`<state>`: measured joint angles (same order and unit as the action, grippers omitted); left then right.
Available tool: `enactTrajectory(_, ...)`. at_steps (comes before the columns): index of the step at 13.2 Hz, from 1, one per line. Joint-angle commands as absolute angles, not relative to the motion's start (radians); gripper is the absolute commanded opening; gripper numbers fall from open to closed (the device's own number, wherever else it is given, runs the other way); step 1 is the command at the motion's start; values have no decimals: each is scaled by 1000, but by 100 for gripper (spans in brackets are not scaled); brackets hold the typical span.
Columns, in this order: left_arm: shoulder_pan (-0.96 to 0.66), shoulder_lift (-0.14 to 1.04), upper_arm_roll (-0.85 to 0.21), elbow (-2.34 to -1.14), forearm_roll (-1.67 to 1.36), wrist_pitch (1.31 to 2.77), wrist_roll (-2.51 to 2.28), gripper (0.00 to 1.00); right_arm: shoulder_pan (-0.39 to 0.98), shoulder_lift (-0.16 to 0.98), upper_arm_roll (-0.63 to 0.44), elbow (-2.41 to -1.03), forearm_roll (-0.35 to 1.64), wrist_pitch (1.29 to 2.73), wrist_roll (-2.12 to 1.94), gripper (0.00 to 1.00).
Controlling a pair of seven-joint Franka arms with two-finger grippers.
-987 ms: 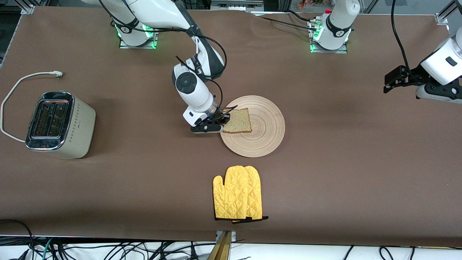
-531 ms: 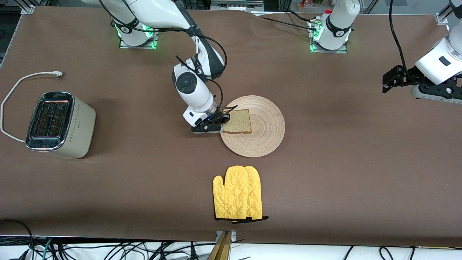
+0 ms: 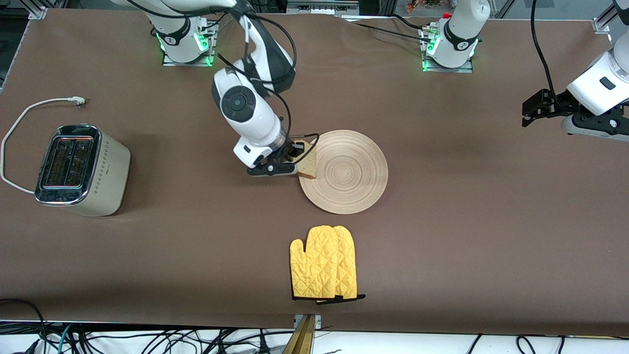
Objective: Move plate and put bread in toaster
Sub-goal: 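Lift the bread slice with the right gripper and carry it to the toaster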
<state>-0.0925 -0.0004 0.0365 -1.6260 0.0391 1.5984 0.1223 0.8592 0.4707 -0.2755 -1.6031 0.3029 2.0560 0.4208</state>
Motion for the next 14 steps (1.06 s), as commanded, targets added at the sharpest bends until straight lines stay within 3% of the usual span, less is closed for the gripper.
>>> enactTrajectory(1, -104, -6, 35, -1624, 63, 1597, 118, 100, 862, 440, -359, -1504, 200, 1859, 378, 0)
enactTrajectory(4, -104, -6, 34, -1620, 61, 1595, 117, 100, 861, 440, -501, -1407, 155, 1640, 176, 0)
enactTrajectory(6, -106, -3, 34, -1617, 63, 1597, 117, 100, 862, 442, -608, -1390, 108, 1574, 6, 0)
enactTrajectory(11, -104, -3, 14, -1615, 63, 1595, 115, 100, 862, 439, -819, -1388, 2, 1554, -343, 0)
enactTrajectory(14, -104, -3, 14, -1615, 63, 1595, 117, 100, 795, 411, -838, -1393, -104, 1552, -469, 0)
